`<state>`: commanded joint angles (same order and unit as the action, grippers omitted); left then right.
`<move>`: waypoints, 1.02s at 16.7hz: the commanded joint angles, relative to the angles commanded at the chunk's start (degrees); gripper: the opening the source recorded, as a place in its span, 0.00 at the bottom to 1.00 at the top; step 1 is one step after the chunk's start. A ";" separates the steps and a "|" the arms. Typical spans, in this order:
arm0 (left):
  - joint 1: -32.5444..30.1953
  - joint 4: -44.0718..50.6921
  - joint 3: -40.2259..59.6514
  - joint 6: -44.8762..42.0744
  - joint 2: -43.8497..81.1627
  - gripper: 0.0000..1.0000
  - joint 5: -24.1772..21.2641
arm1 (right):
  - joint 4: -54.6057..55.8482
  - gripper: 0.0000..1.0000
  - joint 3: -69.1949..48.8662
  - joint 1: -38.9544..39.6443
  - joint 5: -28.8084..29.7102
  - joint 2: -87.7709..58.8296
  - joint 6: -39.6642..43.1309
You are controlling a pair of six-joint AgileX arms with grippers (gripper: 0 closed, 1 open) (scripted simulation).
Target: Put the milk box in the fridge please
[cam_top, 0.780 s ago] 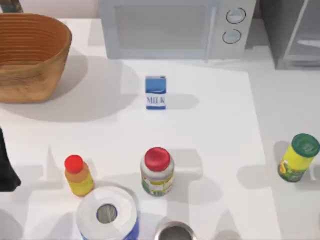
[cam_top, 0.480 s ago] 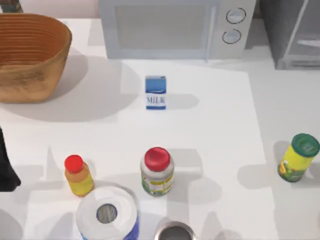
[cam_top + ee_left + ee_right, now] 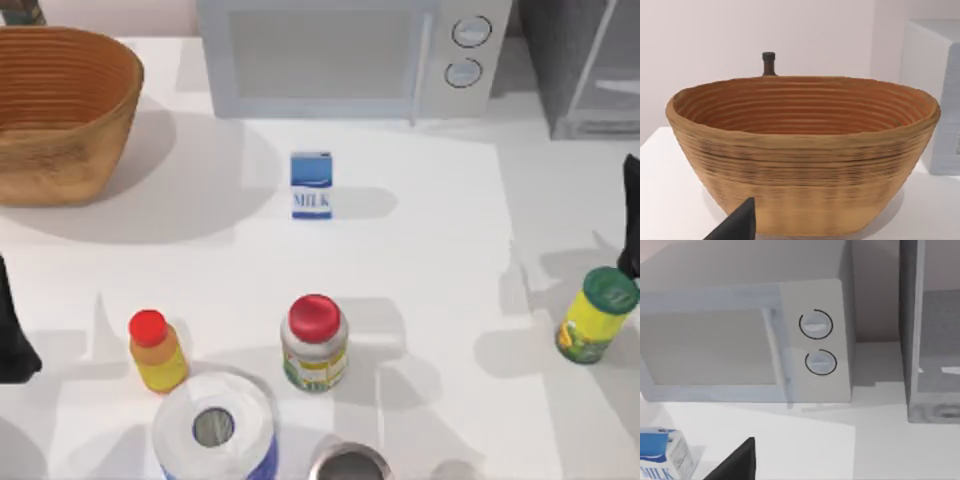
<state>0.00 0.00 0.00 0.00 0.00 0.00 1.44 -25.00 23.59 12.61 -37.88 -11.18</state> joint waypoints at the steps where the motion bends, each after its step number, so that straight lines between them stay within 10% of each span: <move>1: 0.00 0.00 0.00 0.00 0.00 1.00 0.00 | 0.37 1.00 -3.72 2.65 1.88 -6.47 -1.57; 17: 0.00 0.00 0.00 0.00 0.00 1.00 0.00 | 8.57 1.00 -55.74 24.23 28.76 -92.82 -18.43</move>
<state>0.00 0.00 0.00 0.00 0.00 0.00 10.01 -80.74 47.82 41.38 -130.70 -29.62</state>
